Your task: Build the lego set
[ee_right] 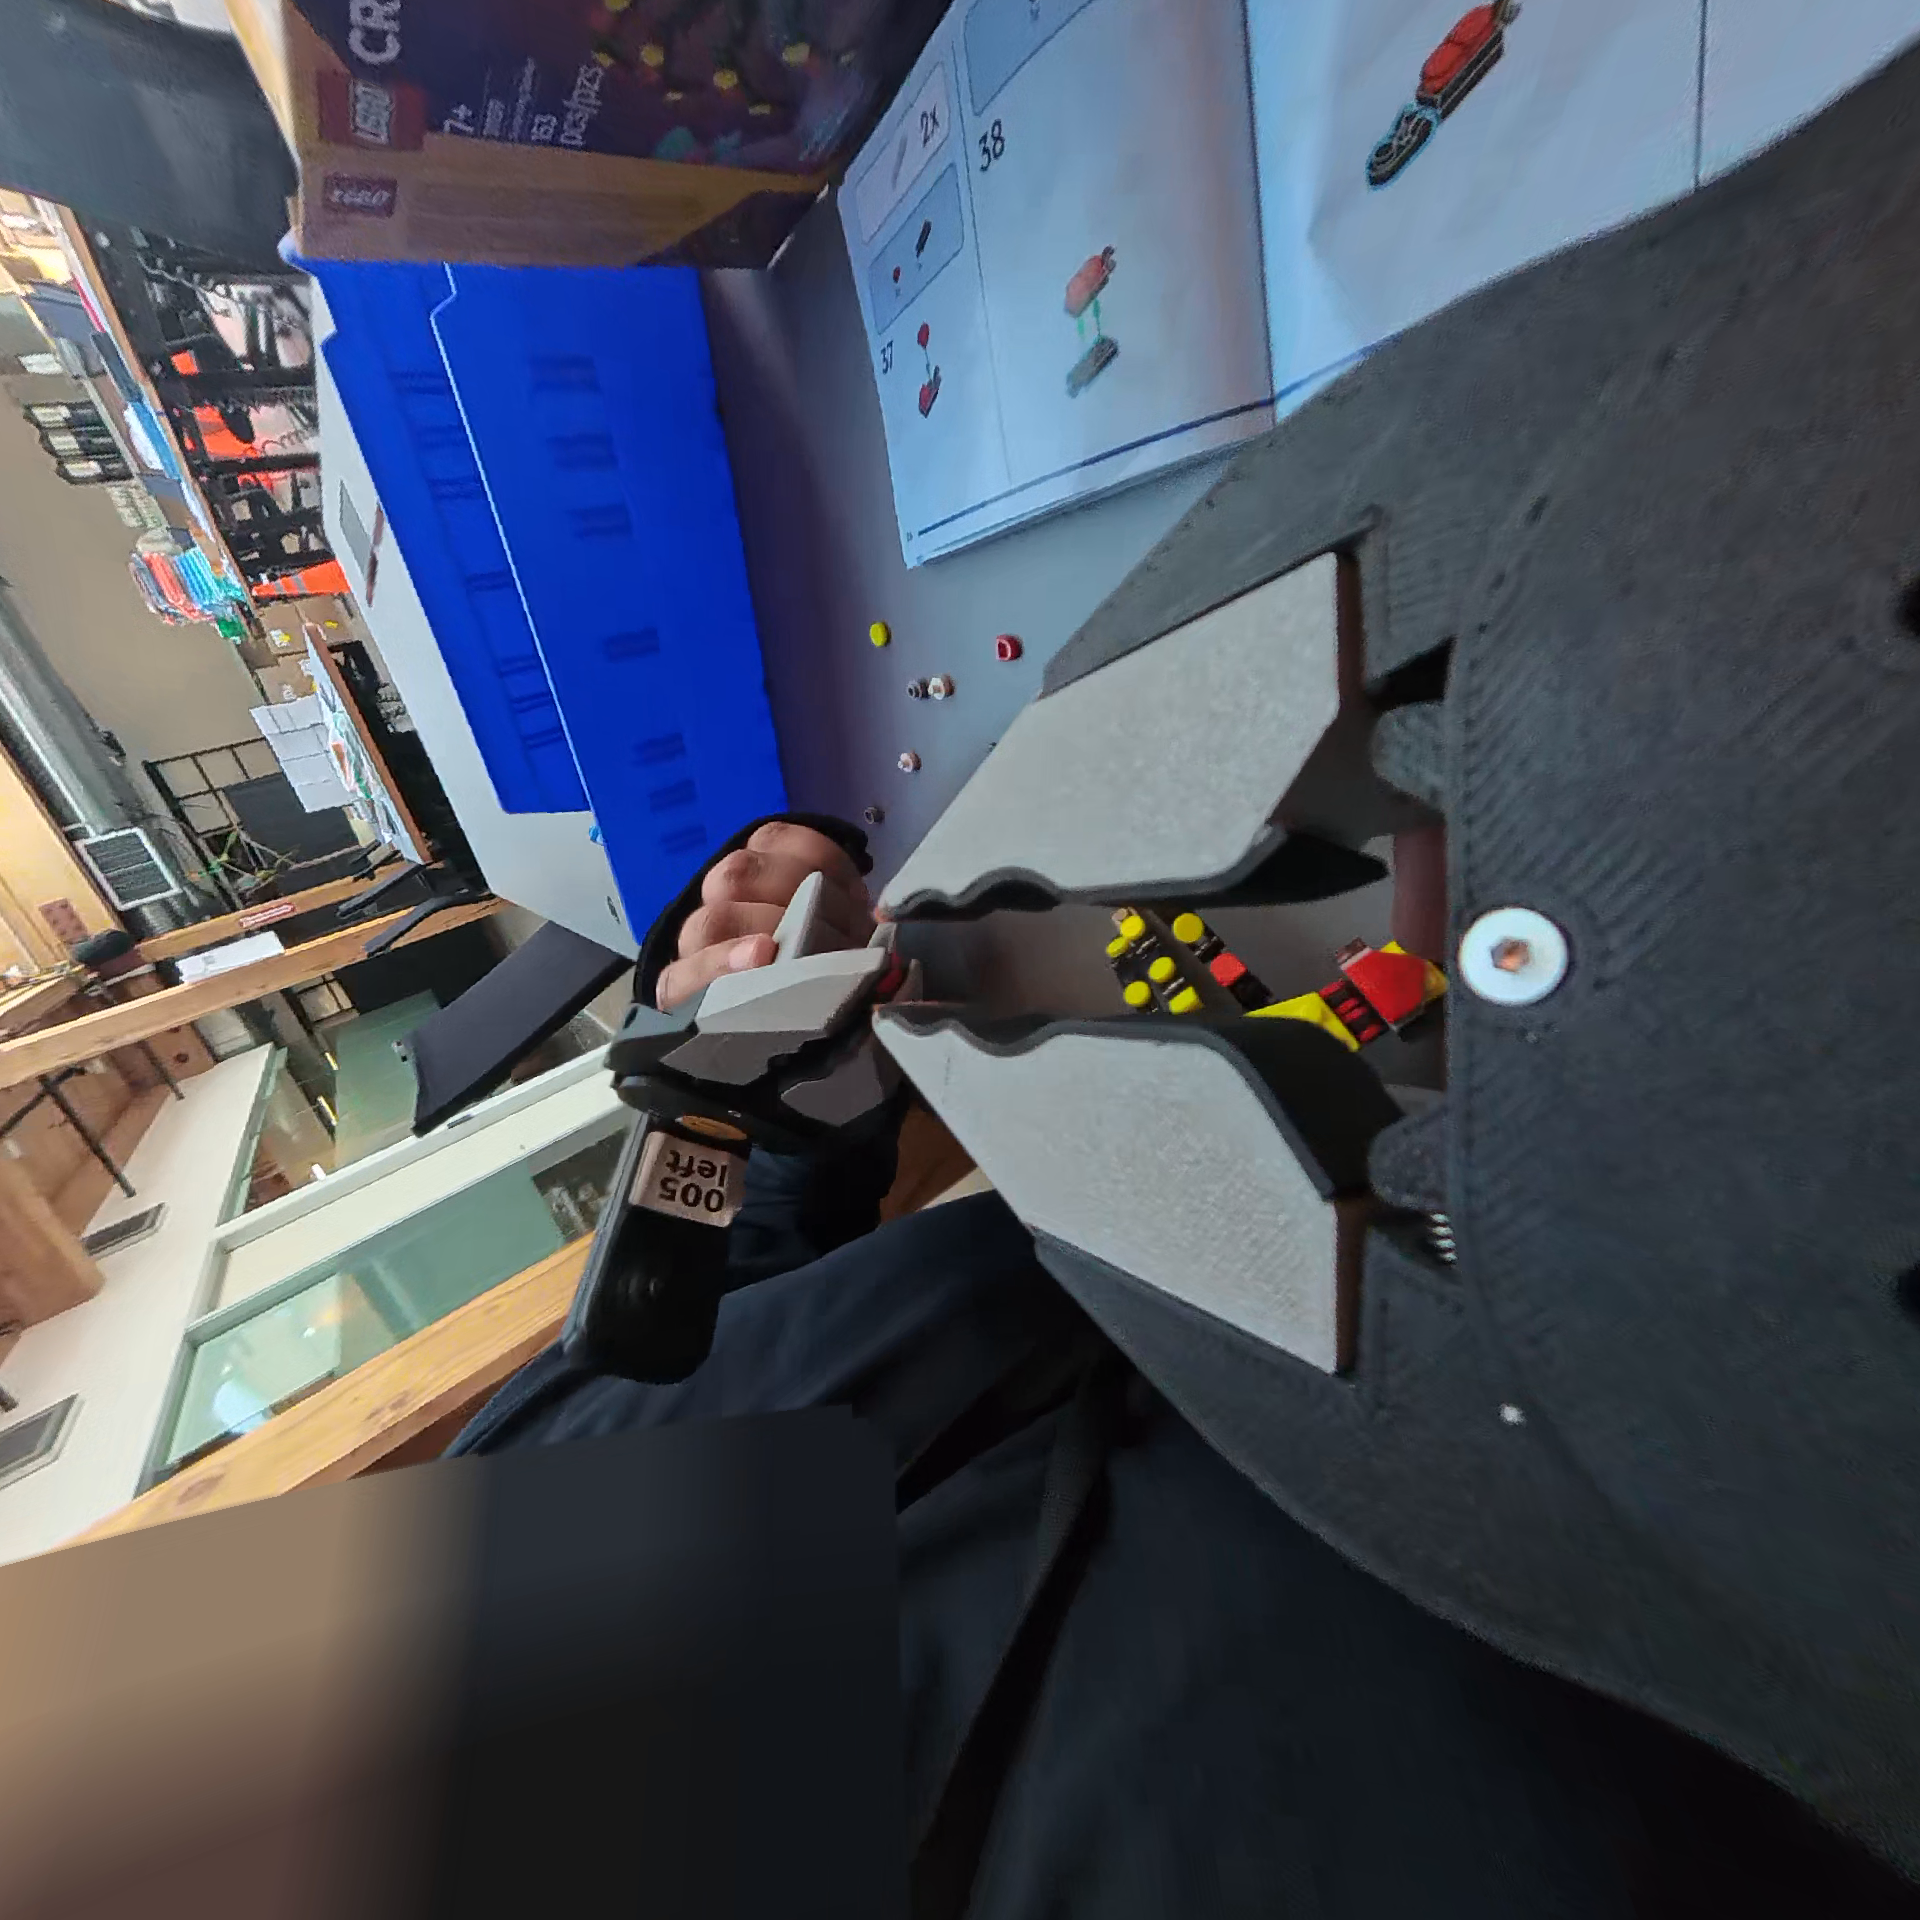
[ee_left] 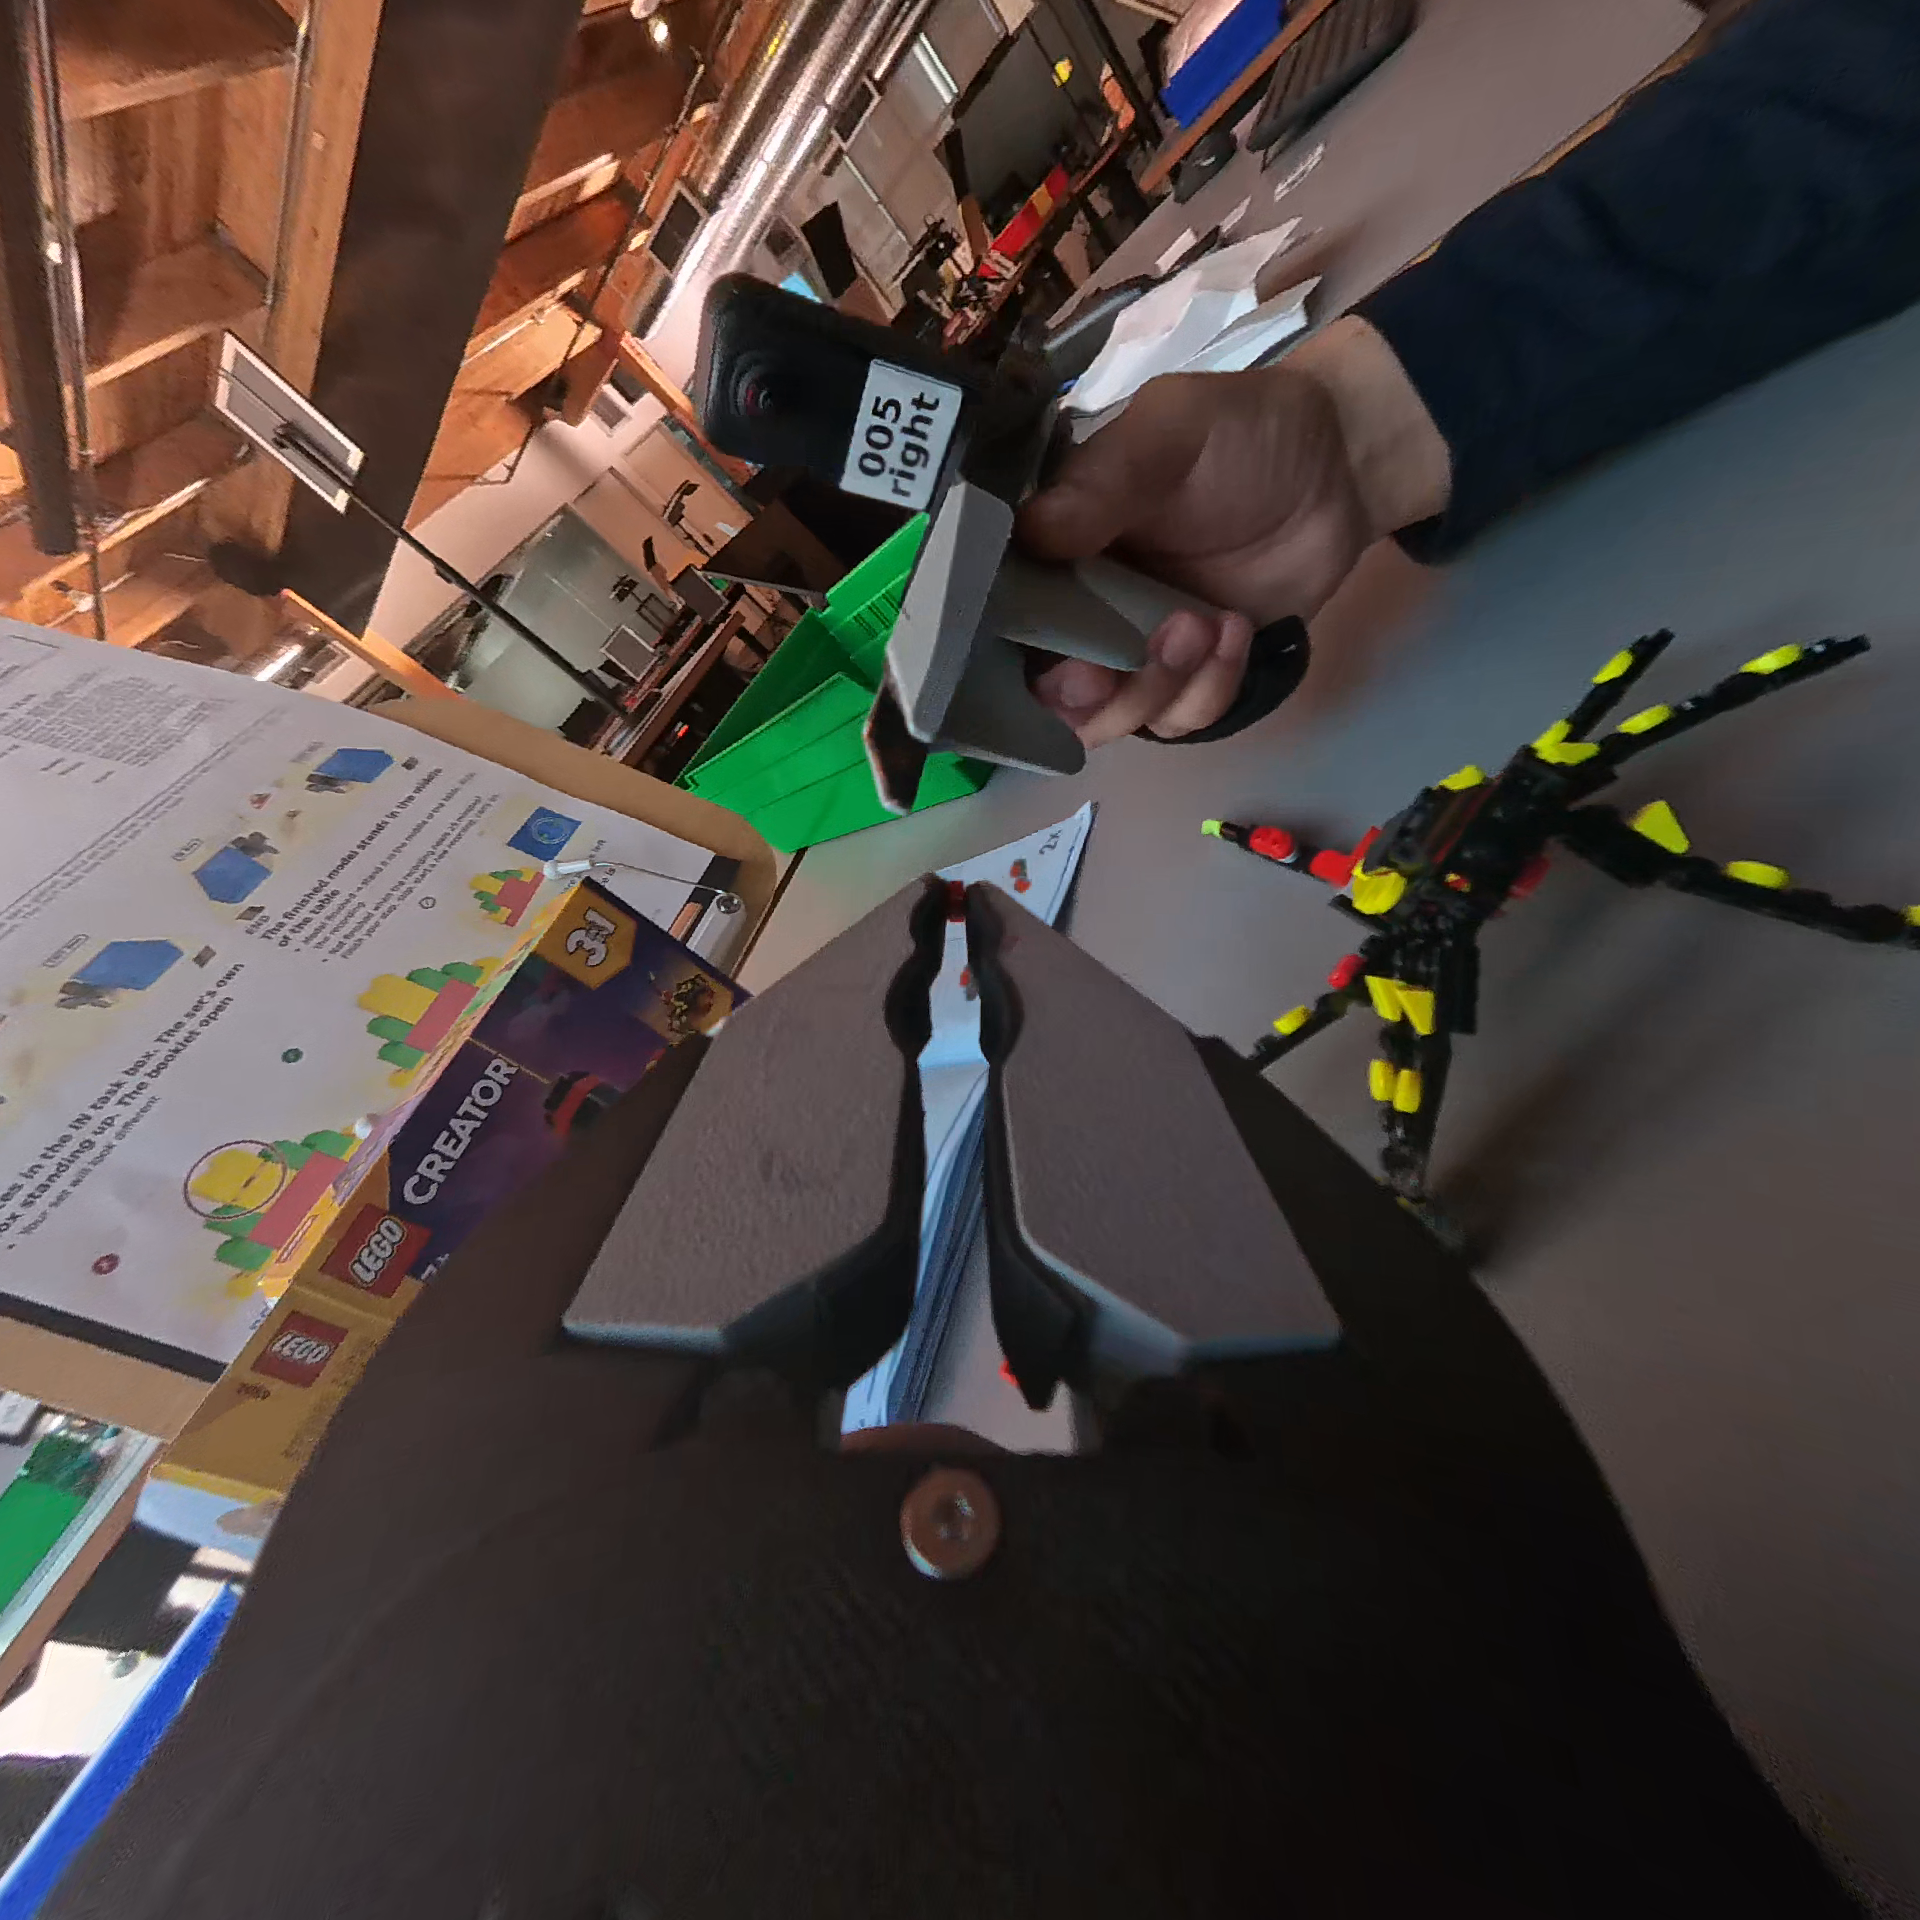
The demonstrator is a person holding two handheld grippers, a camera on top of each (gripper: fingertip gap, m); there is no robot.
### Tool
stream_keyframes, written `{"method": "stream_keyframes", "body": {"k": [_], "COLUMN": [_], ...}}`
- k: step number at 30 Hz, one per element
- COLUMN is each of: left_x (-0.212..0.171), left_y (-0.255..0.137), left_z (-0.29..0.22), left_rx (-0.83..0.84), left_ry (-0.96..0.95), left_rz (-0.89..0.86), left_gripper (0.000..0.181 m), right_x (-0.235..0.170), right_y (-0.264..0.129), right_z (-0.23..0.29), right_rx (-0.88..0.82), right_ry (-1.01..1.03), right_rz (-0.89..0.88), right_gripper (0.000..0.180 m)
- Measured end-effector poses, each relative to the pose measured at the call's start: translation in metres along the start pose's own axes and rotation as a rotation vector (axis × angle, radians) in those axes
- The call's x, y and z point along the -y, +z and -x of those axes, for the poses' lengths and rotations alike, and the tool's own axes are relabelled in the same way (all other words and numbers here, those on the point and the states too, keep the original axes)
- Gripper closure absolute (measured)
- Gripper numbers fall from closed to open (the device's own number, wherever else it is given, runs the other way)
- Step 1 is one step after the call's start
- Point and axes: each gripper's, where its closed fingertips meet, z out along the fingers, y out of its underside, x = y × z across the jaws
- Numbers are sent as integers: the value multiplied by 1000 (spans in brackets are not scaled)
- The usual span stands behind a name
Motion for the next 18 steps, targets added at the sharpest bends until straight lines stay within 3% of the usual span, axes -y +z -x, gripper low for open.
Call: {"method": "stream_keyframes", "body": {"k": [9, 18], "left_x": [4, 19], "left_y": [-2, -2], "left_z": [13, 0], "left_rx": [56, -9], "left_ry": [-58, -78], "left_rz": [-44, -137], "left_gripper": [180, 180], "right_x": [-14, -8], "right_y": [17, 22], "right_z": [-4, 11], "right_rx": [8, 104], "right_ry": [99, 154], "right_rz": [30, -12], "right_gripper": [170, 173]}}
